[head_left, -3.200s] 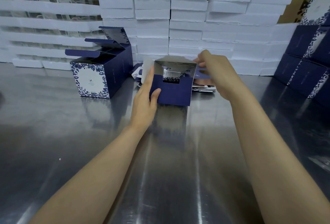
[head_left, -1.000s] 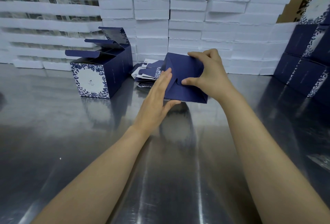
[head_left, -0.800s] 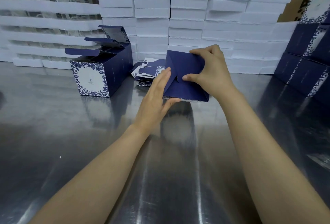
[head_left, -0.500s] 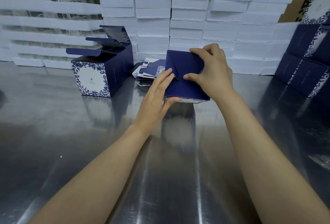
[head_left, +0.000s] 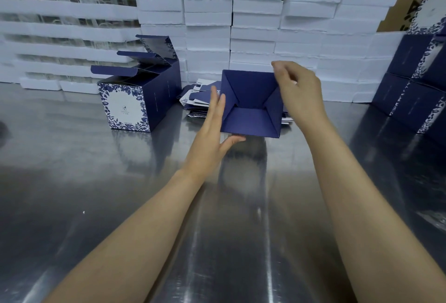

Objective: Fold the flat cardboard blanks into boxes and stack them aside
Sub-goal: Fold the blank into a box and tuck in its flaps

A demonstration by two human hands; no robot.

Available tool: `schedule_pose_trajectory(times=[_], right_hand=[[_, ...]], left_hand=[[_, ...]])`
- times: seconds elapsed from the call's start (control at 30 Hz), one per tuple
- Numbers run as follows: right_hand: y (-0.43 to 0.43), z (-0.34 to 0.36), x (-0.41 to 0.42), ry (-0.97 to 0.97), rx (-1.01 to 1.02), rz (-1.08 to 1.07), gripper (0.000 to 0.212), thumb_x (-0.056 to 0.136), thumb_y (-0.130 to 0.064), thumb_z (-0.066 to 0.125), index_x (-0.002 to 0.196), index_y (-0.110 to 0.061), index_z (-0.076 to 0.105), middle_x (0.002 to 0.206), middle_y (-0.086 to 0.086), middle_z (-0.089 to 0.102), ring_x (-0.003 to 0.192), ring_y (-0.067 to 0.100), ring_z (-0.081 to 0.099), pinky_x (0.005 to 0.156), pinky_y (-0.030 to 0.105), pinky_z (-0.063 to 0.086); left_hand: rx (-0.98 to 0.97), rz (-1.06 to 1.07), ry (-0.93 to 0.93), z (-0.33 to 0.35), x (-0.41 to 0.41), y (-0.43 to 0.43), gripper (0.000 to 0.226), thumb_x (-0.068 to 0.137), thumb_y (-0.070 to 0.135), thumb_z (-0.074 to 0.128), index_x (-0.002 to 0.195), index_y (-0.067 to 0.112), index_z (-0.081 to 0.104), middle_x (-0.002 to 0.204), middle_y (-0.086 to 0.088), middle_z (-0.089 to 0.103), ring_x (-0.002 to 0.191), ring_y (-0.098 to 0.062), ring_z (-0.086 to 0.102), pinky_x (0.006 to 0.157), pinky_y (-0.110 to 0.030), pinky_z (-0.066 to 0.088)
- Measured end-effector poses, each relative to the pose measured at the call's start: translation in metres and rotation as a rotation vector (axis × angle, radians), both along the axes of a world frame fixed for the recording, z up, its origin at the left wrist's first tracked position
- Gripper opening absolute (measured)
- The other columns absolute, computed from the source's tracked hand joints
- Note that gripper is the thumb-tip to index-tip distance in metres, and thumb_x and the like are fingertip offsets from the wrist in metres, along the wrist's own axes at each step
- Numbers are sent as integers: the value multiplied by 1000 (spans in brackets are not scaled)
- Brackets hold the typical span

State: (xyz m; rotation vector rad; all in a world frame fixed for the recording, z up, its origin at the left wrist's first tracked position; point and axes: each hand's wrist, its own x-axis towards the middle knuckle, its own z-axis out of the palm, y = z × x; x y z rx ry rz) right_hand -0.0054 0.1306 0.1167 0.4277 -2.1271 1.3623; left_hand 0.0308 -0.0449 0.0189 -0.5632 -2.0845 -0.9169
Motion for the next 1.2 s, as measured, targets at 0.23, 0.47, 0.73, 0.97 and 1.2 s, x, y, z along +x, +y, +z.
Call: schedule_pose_trajectory(times=[0.23, 0.47, 0.73, 0.97, 1.2], right_hand=[[8, 13, 7, -105, -239, 175, 18, 84, -9, 68, 93, -23, 72, 95, -13, 69, 98, 1, 62, 83, 21, 49], [18, 15, 6, -346, -448, 474, 48, 83, 11, 58, 121, -17, 62, 103, 5, 64, 89, 6, 67, 82, 16, 49], [4, -6, -7, -197, -541, 611, 82, 65, 34, 46, 129, -18, 54, 132, -9, 58, 122, 9, 56, 76, 23, 56], [-4, -101, -21, -429, -300, 330, 70, 77, 27, 45, 138, -7, 49, 129, 7, 60, 102, 12, 61, 77, 26, 58], [2, -107, -35, -500, -495, 202, 45, 89, 11, 46, 128, -10, 57, 123, 6, 61, 92, 7, 62, 79, 19, 53]], left_hand=[[-30, -68, 105, -6, -5, -3, 81, 87, 5, 68, 150, 22, 20, 157, 1, 9, 145, 0, 14, 110, -13, 27], [10, -4, 185, -6, -12, -8, 90, 79, -18, 55, 151, 18, 14, 158, -1, 13, 149, -12, 10, 118, -26, 18], [123, 12, 162, -5, -8, -2, 88, 75, -23, 44, 150, 8, 11, 144, -20, 16, 137, -22, 27, 109, -14, 27], [424, 346, -321, -16, -21, -21, 61, 80, -18, 37, 135, 5, 50, 132, -13, 47, 118, -19, 49, 91, -7, 29], [919, 299, -557, -13, -32, -36, 43, 92, 8, 38, 129, 21, 57, 129, -5, 61, 121, -35, 55, 104, -50, 43]])
